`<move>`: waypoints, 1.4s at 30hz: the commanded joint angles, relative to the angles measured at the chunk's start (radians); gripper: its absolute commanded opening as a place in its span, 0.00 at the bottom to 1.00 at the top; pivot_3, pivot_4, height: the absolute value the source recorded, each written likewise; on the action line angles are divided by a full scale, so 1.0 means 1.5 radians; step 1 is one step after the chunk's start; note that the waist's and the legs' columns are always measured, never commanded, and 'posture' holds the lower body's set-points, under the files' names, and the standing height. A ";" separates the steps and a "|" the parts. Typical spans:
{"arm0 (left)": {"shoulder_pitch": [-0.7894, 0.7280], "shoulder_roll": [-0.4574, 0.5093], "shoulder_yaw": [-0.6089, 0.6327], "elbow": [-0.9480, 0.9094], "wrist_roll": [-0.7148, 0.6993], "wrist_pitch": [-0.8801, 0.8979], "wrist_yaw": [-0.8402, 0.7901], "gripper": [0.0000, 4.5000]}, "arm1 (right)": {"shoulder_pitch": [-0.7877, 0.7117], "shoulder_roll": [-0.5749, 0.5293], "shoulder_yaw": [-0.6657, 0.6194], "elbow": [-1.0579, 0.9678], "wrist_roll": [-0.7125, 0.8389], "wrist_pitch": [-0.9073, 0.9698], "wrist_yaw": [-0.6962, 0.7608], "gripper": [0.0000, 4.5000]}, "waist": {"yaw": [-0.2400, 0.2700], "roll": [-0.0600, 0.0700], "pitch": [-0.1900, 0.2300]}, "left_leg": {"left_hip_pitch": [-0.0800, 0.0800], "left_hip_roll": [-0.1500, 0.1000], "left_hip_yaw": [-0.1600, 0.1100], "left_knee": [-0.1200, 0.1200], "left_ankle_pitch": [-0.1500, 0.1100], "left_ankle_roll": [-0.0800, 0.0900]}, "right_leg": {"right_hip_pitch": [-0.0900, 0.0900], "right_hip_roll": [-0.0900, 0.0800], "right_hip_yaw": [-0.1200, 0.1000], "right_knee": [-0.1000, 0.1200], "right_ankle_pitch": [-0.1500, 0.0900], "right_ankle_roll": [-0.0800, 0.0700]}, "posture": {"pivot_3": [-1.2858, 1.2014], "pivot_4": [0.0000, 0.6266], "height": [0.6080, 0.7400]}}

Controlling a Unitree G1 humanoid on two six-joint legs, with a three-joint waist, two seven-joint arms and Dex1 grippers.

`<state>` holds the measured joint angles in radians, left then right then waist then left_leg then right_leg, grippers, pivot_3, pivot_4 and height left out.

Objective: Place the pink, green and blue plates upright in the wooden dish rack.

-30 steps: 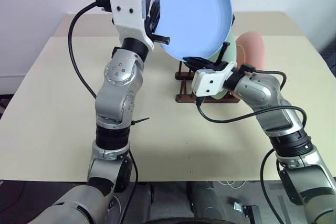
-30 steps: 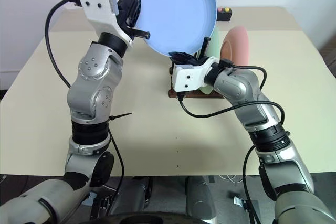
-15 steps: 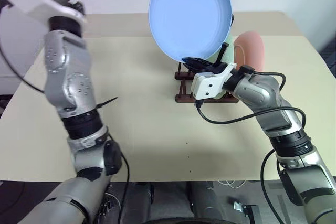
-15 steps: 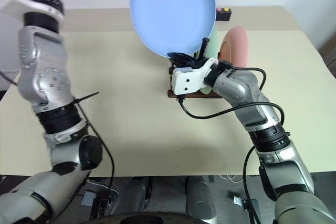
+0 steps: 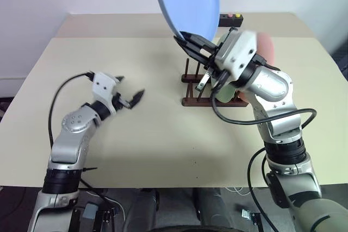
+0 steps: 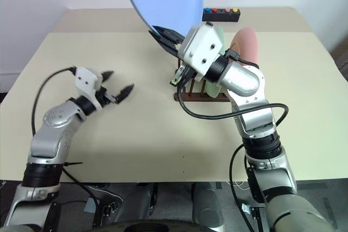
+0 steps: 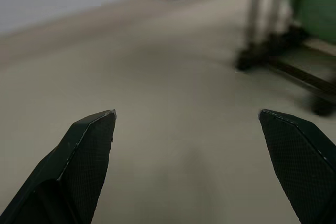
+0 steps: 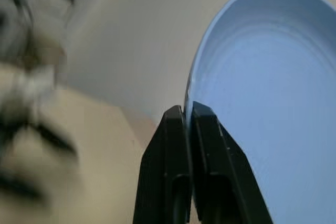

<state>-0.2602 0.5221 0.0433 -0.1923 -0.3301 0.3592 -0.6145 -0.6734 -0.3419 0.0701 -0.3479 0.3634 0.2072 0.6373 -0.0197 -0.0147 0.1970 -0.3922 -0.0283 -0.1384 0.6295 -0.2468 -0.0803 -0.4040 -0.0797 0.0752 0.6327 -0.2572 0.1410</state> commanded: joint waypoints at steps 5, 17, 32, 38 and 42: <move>0.046 0.033 -0.035 -0.066 -0.026 0.011 -0.093 0.99 | 0.031 0.034 -0.081 -0.073 0.259 0.186 -0.050 0.00 | -0.001 0.000 0.000 | 0.000 0.000 0.000 0.000 0.000 0.000 | 0.000 0.000 0.000 0.000 0.000 0.000 | 0.52 0.24 1.00; 0.052 0.003 -0.092 -0.123 -0.032 0.034 -0.110 0.99 | 0.097 0.061 -0.136 -0.074 0.426 0.279 -0.156 0.00 | -0.001 0.001 0.000 | 0.000 0.000 0.001 0.000 0.000 0.000 | 0.000 0.000 0.000 0.000 0.000 0.000 | 0.52 0.24 1.00; 0.045 0.005 -0.092 -0.137 -0.036 0.046 -0.107 0.99 | 0.094 0.063 -0.161 0.007 0.458 0.305 -0.181 0.00 | -0.001 0.001 0.000 | 0.000 0.000 0.001 0.000 0.000 0.000 | 0.000 0.000 0.000 0.000 0.000 0.000 | 0.52 0.24 1.00; 0.038 0.003 -0.086 -0.145 -0.045 0.058 -0.104 0.99 | 0.091 0.064 -0.177 0.018 0.486 0.322 -0.208 0.00 | -0.001 0.001 0.000 | 0.000 0.000 0.001 0.000 0.000 0.000 | 0.000 0.000 0.000 0.000 0.000 0.000 | 0.52 0.24 1.00; 0.038 0.002 -0.087 -0.130 -0.042 0.046 -0.108 0.99 | 0.091 0.058 -0.178 0.019 0.497 0.333 -0.219 0.00 | -0.001 0.001 0.000 | 0.000 0.000 0.001 0.000 0.000 0.000 | 0.000 0.000 0.000 0.000 0.000 0.000 | 0.52 0.24 1.00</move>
<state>-0.1946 0.5271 -0.1026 -0.3671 -0.3836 0.4472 -0.7722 -0.5130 -0.2544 -0.1750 -0.3002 1.0835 0.7100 0.3113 -0.0213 -0.0136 0.1969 -0.3920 -0.0280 -0.1373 0.6288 -0.2469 -0.0800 -0.4046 -0.0792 0.0755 0.6325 -0.2572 0.1409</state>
